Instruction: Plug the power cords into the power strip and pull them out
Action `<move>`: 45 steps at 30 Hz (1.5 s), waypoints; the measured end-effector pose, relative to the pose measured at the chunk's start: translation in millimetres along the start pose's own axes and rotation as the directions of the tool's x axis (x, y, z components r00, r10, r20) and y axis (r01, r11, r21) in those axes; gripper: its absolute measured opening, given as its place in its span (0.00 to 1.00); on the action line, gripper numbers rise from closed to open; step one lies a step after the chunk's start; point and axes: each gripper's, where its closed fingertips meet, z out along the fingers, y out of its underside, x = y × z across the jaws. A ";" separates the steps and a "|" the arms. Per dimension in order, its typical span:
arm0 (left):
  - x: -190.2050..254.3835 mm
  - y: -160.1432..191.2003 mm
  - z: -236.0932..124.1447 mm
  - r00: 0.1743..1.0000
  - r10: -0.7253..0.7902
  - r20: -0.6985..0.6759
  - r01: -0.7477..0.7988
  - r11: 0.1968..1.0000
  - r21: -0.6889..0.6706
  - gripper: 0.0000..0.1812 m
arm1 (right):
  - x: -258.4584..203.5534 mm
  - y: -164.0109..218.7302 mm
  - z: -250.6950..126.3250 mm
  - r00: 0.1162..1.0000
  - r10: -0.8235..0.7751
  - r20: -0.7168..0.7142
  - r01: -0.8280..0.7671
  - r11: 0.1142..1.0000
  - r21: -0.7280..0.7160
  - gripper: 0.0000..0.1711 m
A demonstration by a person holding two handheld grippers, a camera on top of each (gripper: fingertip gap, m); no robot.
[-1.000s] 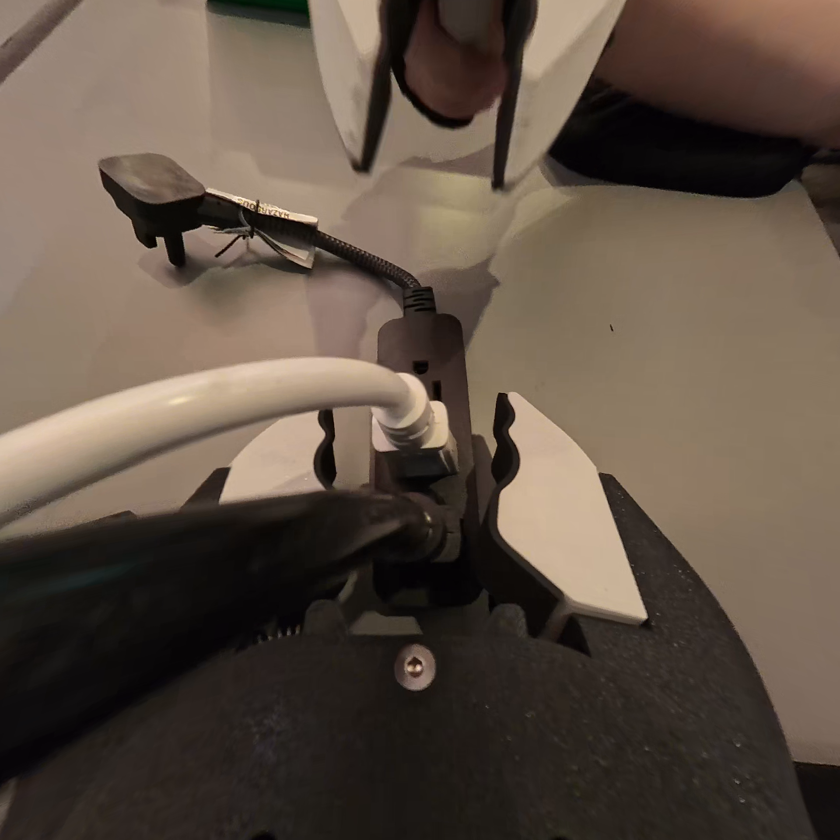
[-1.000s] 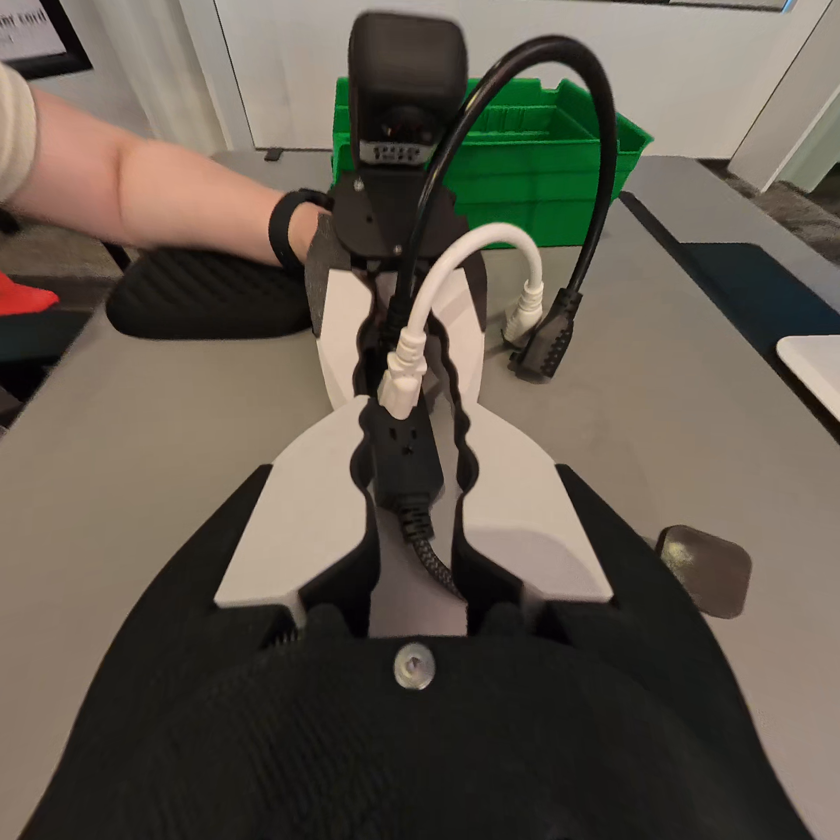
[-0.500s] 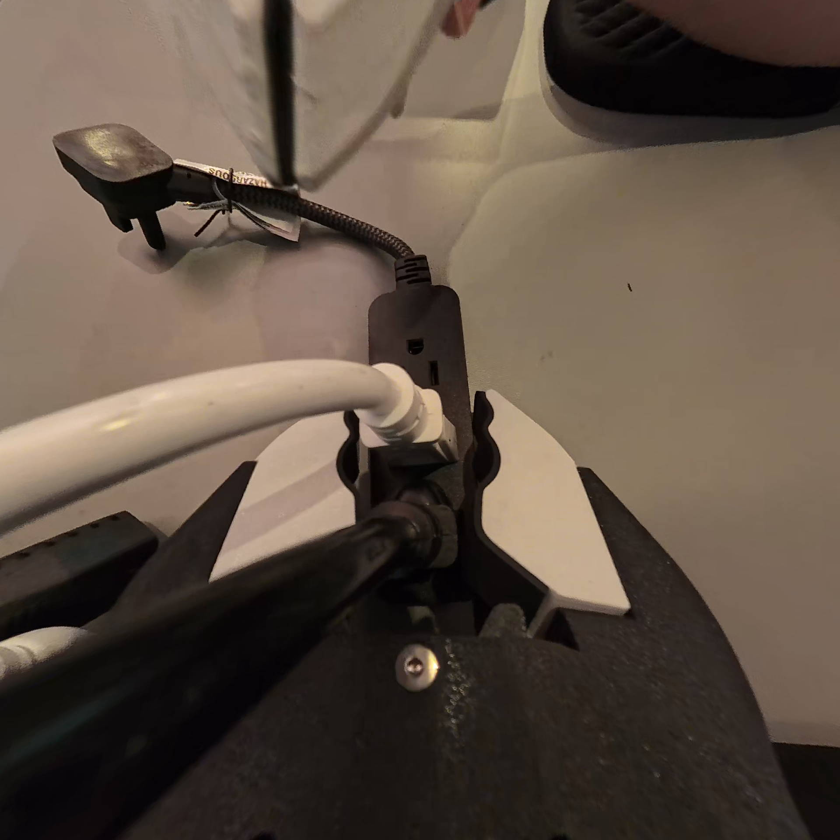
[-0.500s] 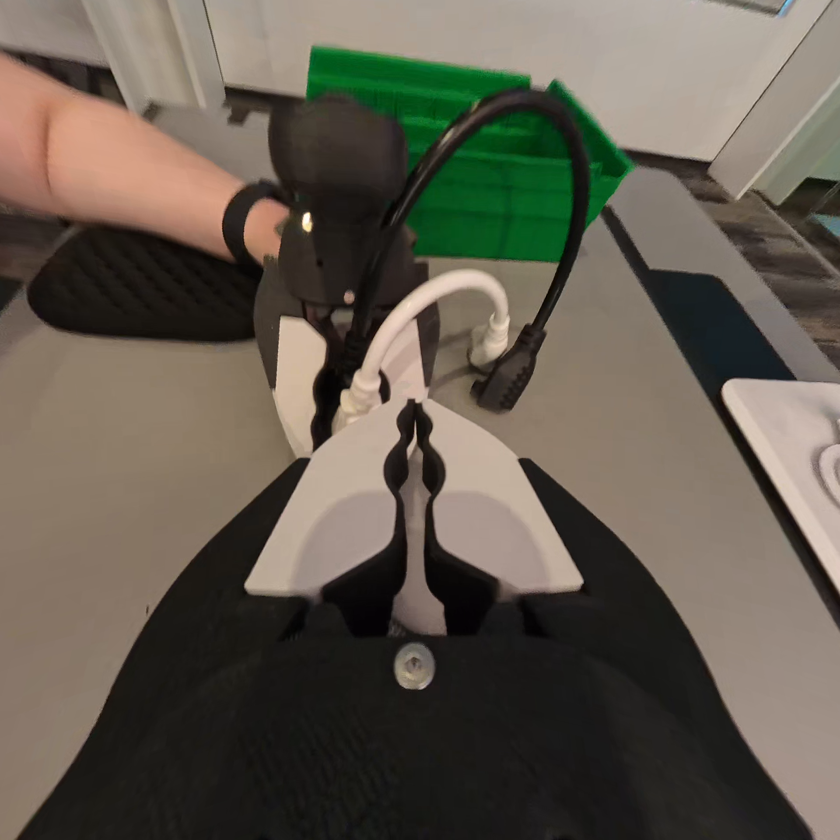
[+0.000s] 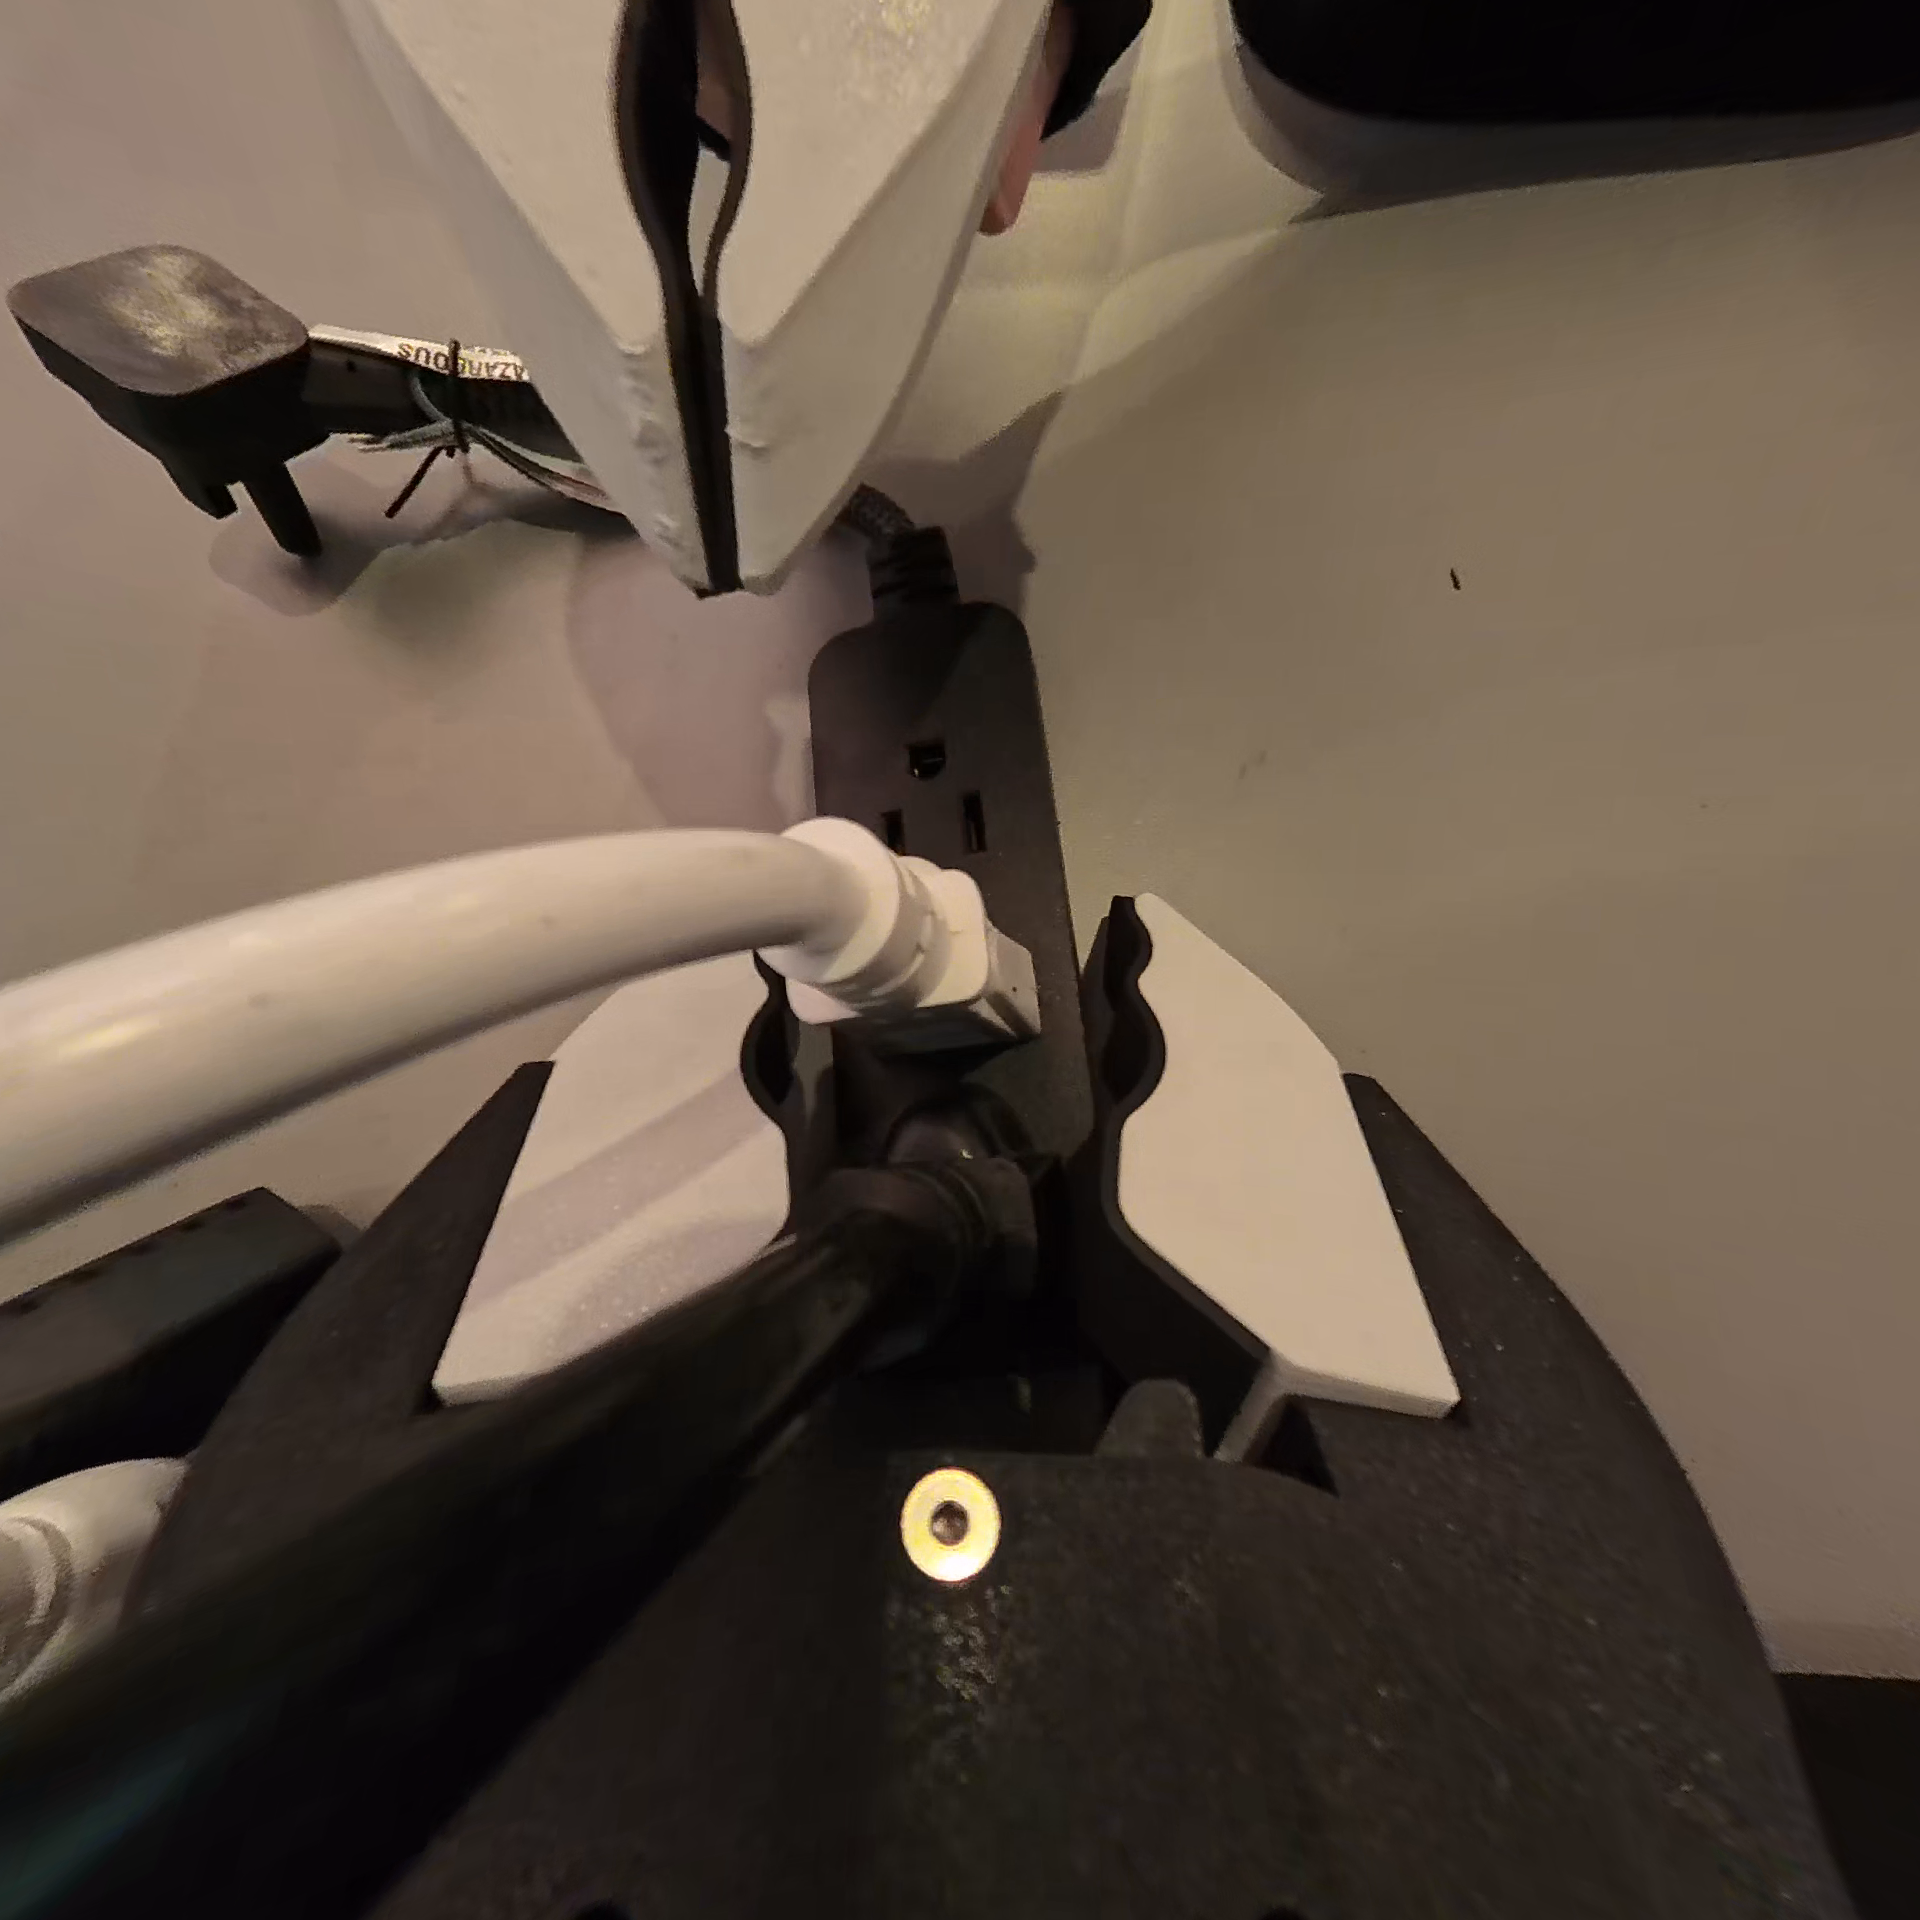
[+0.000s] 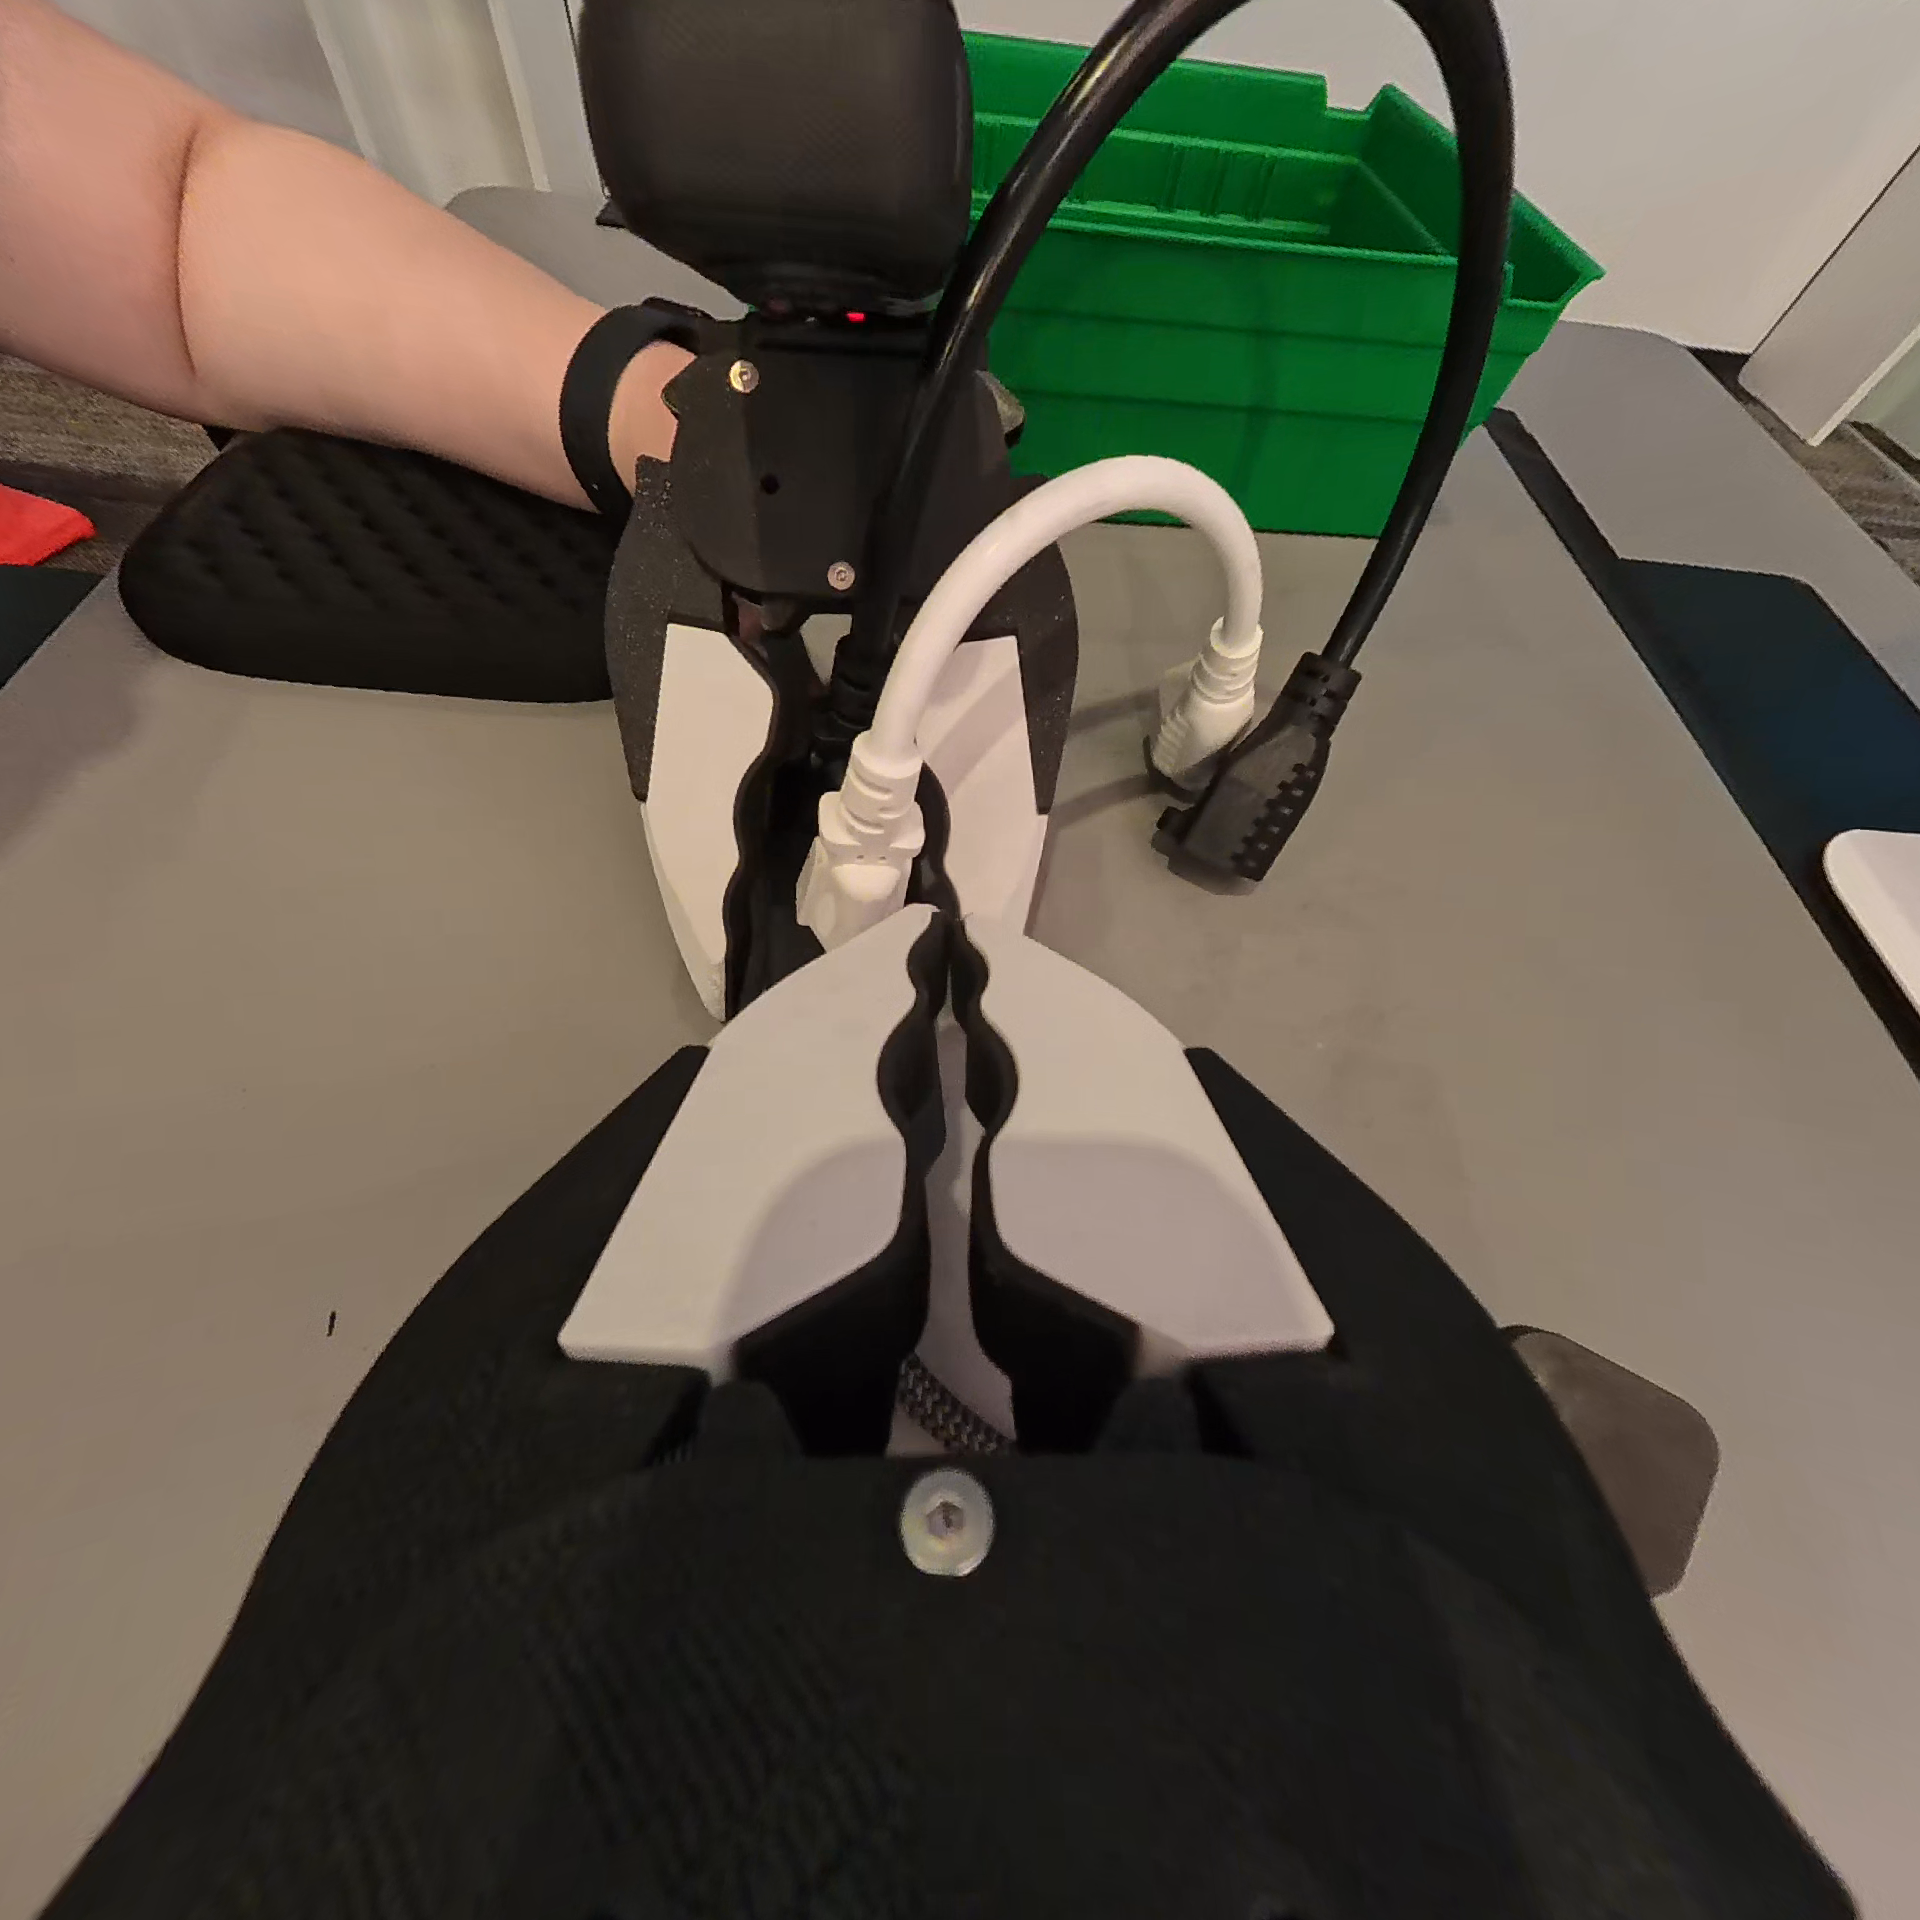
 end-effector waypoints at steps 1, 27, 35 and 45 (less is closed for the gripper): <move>-0.4 0.1 0.0 1.000 -0.004 0.001 0.004 1.000 0.000 0.32 | -0.4 0.7 -0.4 1.000 -0.008 0.002 0.008 1.000 -0.001 0.00; -1.3 11.9 -6.5 0.998 -0.061 0.002 0.061 0.992 -0.111 0.32 | -18.2 5.7 49.5 0.975 0.204 0.093 -0.201 0.979 -0.041 0.14; -2.2 11.2 -6.6 1.000 -0.028 0.001 0.028 0.997 -0.077 0.30 | -18.5 4.6 50.4 0.962 0.242 0.128 -0.245 0.969 0.010 0.14; 3.0 8.3 -4.1 1.000 -0.016 0.002 0.017 0.999 -0.047 0.27 | -23.2 1.0 50.7 0.981 0.165 0.105 -0.170 0.985 0.040 0.12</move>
